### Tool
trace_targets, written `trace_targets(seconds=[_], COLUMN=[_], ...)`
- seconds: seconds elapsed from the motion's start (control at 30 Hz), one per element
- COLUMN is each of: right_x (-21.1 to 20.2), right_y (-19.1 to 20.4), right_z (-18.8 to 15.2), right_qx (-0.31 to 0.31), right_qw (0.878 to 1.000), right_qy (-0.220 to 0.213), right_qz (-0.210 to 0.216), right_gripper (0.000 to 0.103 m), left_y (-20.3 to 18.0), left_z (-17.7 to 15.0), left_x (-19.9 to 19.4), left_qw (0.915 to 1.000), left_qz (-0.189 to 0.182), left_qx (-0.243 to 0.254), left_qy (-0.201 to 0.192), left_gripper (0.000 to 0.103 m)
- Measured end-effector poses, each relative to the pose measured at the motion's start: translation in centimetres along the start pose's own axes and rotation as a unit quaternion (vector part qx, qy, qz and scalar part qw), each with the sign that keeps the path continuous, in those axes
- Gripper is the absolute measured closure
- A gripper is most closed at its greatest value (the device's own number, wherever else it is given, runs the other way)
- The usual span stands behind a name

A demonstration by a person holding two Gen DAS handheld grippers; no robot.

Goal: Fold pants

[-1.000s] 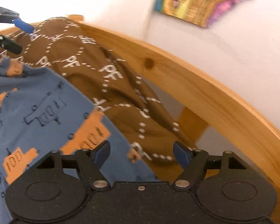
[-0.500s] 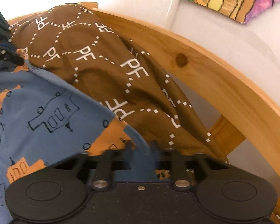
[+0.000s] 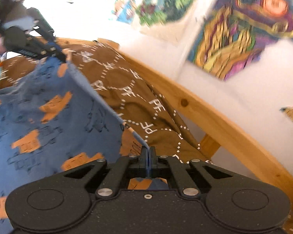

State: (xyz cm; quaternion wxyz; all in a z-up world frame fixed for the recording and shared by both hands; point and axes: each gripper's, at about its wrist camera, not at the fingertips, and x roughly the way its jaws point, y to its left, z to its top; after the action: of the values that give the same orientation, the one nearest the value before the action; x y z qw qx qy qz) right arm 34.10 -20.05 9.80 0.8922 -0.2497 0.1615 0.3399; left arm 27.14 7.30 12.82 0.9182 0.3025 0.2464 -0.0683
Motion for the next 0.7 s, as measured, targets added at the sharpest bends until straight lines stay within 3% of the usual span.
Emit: trace_targets(seconds=[0.2,0.33,0.5,0.6,0.7], right_x=[-7.6,-10.9,-11.8,-11.1,-10.6], right_y=[5.7,9.9,14.5,17.2,19.2], right_z=[-2.4,-4.8,-9.0,-11.2,-12.4], right_qx=[-0.028,-0.036,0.000,0.017,0.030], right_qw=[0.999,0.999,0.998,0.997,0.997], right_qy=[-0.021,-0.006,0.034,0.055,0.059], right_qz=[0.011,0.028,0.045,0.049,0.048], right_gripper=[0.103,0.103,0.103,0.103,0.103], left_y=[-4.3,-7.7,-11.8,-13.6,-14.2], left_z=[-3.1,-6.4,-10.7,-12.8,-13.9], left_x=[-5.9,-7.8,-8.0,-7.5,-7.1], left_qw=[0.9916,0.9814,0.9669,0.9550,0.9492], left_qz=[0.001,-0.027,-0.059,-0.053,-0.041], left_qx=[0.123,0.189,0.248,0.290,0.309], left_qy=[-0.039,-0.024,0.016,0.033,0.045], left_gripper=[0.100,0.100,0.100,0.100,0.100])
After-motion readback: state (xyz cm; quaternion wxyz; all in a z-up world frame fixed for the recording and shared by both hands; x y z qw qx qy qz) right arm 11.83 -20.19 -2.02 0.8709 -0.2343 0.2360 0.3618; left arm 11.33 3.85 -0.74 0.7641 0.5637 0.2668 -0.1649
